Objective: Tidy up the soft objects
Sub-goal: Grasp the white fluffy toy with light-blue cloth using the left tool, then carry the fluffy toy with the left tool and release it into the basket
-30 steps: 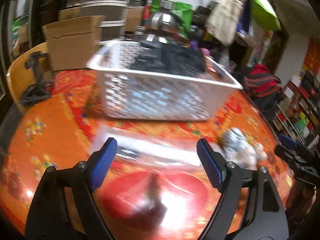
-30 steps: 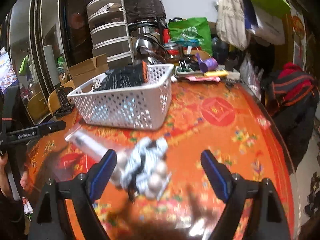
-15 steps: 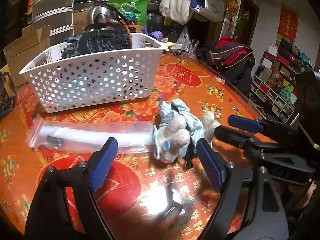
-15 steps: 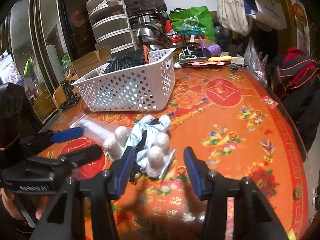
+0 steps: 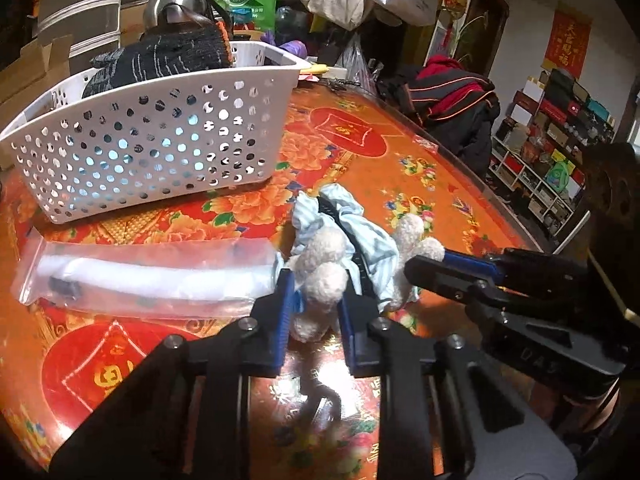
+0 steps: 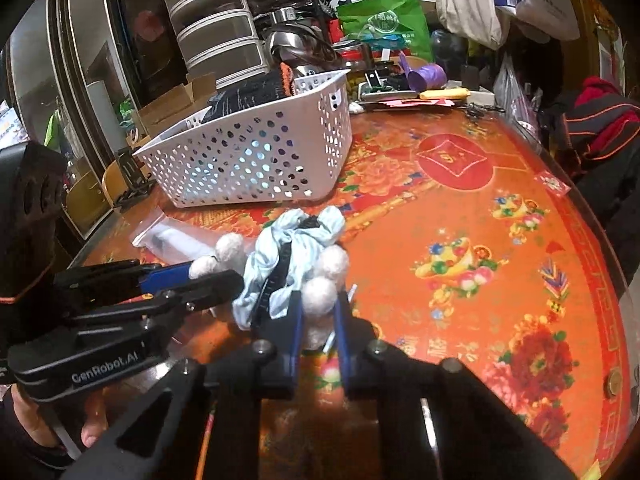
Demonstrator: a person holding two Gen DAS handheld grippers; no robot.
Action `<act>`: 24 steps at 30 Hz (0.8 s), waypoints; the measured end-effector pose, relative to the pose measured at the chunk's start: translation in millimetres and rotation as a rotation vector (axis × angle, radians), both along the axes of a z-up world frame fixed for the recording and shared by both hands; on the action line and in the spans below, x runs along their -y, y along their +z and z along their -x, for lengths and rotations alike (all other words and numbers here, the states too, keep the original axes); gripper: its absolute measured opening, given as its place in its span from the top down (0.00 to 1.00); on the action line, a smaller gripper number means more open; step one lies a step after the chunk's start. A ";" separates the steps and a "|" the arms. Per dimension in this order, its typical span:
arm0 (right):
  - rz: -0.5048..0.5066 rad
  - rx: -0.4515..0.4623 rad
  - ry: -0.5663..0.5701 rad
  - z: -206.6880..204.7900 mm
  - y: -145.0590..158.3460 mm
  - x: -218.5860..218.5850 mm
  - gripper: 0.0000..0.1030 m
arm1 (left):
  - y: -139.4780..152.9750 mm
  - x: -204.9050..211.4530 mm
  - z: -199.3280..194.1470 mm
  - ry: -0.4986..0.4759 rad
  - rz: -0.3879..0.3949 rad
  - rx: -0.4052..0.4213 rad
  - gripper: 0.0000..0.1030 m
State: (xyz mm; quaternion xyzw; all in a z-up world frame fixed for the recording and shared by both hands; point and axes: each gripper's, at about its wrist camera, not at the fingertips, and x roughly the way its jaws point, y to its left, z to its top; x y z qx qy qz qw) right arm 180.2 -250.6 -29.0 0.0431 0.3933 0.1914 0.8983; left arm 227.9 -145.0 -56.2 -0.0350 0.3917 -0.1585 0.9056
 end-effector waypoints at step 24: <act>-0.026 0.318 0.123 0.4 163.5 -76.0 0.89 | 151.6 -122.6 33.8 0.011 0.130 0.289 0.86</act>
